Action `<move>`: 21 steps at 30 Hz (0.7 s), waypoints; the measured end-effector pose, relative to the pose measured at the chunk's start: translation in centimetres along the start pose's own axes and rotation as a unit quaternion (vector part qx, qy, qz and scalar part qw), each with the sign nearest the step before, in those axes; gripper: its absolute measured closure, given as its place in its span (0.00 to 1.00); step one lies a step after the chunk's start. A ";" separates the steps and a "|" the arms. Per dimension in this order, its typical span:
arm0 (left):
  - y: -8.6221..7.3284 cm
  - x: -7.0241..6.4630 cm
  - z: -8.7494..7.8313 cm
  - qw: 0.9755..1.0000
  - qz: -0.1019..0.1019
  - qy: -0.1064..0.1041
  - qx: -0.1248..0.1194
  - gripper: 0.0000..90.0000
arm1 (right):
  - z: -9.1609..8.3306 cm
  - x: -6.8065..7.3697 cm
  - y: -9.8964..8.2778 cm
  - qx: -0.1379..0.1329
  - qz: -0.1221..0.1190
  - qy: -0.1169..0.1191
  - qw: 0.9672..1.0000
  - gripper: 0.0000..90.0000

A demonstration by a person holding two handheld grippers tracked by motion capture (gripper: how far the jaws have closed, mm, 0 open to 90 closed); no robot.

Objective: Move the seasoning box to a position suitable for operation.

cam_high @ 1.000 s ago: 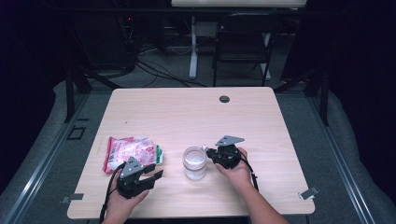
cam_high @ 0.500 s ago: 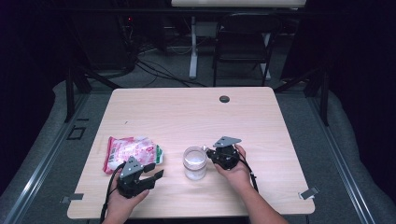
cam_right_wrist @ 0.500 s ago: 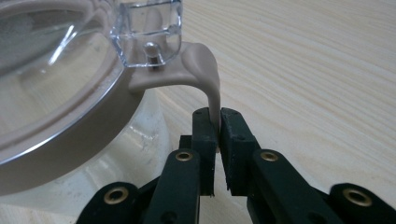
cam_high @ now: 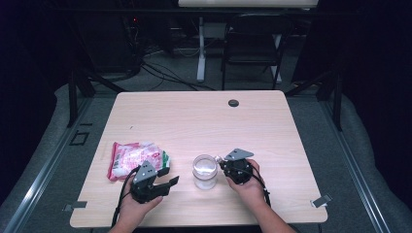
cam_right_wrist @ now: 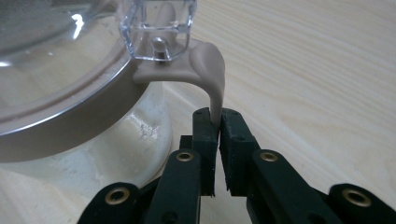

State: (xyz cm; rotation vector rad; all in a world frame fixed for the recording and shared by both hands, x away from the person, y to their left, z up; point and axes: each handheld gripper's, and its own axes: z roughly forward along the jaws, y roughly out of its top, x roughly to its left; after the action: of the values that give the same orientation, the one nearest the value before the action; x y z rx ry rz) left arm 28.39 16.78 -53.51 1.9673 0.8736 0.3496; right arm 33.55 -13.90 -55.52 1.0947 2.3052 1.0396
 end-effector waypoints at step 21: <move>0.9 -2.9 0.2 0.997 0.049 -0.060 0.020 0.51 | -4.3 2.7 -2.1 -0.005 -0.042 0.032 0.999 0.85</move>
State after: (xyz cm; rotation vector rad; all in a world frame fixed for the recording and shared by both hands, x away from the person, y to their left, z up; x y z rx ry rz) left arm 26.85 14.36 -52.54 2.0503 0.7141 0.2705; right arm 28.26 -14.62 -54.41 0.9656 2.3722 1.0677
